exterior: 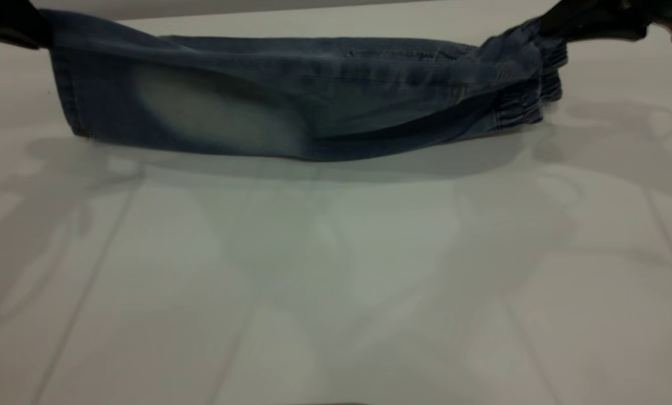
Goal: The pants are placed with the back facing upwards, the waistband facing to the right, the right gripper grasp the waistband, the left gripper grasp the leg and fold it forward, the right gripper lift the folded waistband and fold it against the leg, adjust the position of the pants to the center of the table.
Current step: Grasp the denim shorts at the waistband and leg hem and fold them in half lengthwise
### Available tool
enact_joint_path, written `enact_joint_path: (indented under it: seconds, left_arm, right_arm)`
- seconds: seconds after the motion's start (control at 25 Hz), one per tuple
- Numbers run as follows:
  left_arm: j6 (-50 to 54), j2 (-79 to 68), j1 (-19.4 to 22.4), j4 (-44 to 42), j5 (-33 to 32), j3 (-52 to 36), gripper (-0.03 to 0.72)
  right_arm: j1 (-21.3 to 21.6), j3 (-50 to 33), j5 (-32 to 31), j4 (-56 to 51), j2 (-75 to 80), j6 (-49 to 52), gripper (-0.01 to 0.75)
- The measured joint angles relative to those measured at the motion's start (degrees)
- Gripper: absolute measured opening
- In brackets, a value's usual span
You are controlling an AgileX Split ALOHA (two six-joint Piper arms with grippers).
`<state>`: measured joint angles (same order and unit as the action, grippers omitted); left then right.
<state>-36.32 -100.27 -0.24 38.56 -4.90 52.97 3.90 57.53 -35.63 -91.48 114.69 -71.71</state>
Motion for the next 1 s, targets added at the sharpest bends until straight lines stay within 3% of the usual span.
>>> enact_joint_path:
  seconds: [0.24, 0.52, 0.72, 1.0]
  left_arm:
    - [-2.56, -8.17, -3.1, -0.09, 8.51, 5.38, 0.034]
    - [-3.93, -17.0, -3.34, -3.17, 12.11, 13.49, 0.034]
    - [-4.06, -22.05, -3.84, -7.24, 14.64, 18.96, 0.034]
    - [-4.06, -26.55, -4.87, -12.07, 23.02, 20.65, 0.043]
  right_arm:
    - [0.0, 6.61, 0.05, -1.16, 5.73, 0.07, 0.045]
    - [0.0, 13.16, 0.35, -6.31, 12.0, -2.47, 0.045]
    - [0.0, 17.37, 3.04, -11.25, 16.39, -7.12, 0.045]
    - [0.0, 19.66, 7.09, -11.64, 18.64, -9.17, 0.081]
